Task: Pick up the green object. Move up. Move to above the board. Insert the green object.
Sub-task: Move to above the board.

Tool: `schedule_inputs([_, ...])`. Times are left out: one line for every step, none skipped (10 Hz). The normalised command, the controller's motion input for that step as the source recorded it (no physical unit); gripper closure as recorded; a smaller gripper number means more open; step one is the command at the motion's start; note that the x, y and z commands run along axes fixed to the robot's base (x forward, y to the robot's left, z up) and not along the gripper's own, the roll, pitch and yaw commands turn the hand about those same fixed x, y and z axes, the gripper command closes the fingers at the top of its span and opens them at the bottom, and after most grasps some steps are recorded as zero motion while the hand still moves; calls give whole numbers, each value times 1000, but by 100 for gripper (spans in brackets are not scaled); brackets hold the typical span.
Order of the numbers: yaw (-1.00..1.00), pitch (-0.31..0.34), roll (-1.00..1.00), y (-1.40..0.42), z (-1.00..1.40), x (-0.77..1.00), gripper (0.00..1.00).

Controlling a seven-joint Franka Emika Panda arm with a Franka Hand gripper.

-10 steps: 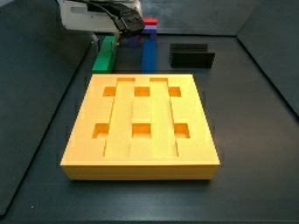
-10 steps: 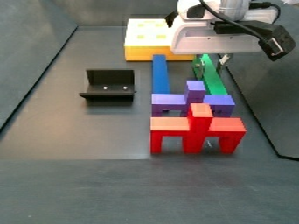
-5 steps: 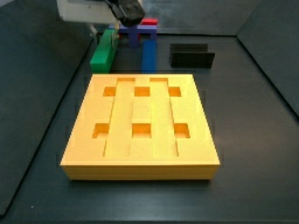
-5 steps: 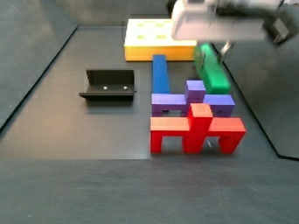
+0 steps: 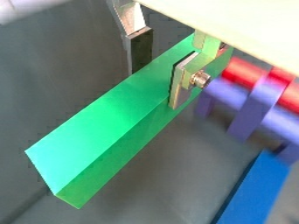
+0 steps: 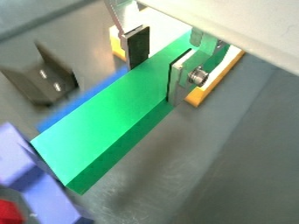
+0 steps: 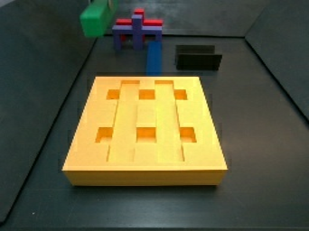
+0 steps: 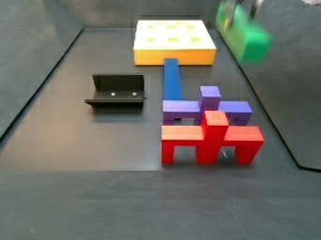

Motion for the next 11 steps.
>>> schedule_inputs([0,41,1,0,1400,20,100])
schedule_inputs([-2,88,-1,2,1400,49,100])
schedule_inputs([-3,102,-1,-2,933,24,100])
schedule_inputs([-1,69,0,-1,391,27,100])
schedule_inputs([6,110,88,-1400,263,760,100])
schedule_inputs([24,139,128,-1400,233,764,100])
schedule_inputs([22,192,109,-1400,218,809,100])
schedule_inputs([8,203,14,-1400,235,843,100])
schedule_inputs([6,192,4,-1400,253,840,100])
schedule_inputs([7,159,33,-1400,250,838,100])
schedule_inputs([13,150,35,-1400,253,897,100])
